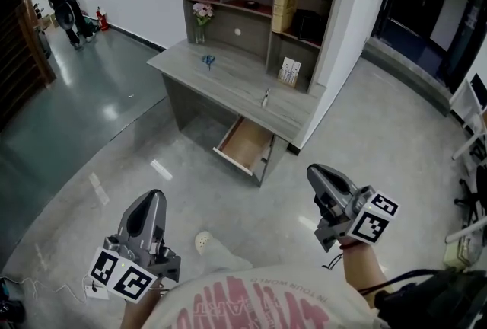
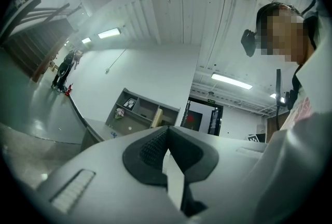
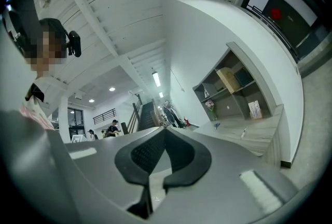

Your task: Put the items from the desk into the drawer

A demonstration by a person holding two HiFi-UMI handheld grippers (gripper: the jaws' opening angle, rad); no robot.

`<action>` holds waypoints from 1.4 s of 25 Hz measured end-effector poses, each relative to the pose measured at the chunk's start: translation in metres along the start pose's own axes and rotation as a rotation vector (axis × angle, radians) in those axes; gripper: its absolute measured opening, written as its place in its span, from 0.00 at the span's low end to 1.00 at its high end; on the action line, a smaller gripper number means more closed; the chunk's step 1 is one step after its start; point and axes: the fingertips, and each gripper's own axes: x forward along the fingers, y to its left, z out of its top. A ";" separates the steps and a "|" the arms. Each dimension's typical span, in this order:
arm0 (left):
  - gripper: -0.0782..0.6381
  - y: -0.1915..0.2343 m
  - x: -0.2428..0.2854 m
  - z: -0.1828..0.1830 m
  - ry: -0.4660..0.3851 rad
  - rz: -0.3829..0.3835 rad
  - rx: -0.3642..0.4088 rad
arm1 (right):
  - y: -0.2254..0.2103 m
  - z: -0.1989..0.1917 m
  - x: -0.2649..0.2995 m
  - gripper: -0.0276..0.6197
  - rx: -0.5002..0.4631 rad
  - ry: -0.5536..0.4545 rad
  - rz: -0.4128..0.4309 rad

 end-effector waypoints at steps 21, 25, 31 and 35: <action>0.13 0.141 0.112 0.058 0.019 -0.098 -0.007 | -0.053 0.024 0.153 0.05 0.060 -0.080 -0.084; 0.13 0.173 0.132 0.065 0.065 -0.115 0.027 | -0.065 0.031 0.186 0.05 0.059 -0.108 -0.113; 0.13 0.220 0.151 0.075 0.075 -0.170 0.046 | -0.083 0.023 0.225 0.05 0.027 -0.099 -0.175; 0.13 0.246 0.160 0.073 0.075 -0.191 0.028 | -0.098 0.014 0.240 0.05 0.038 -0.109 -0.229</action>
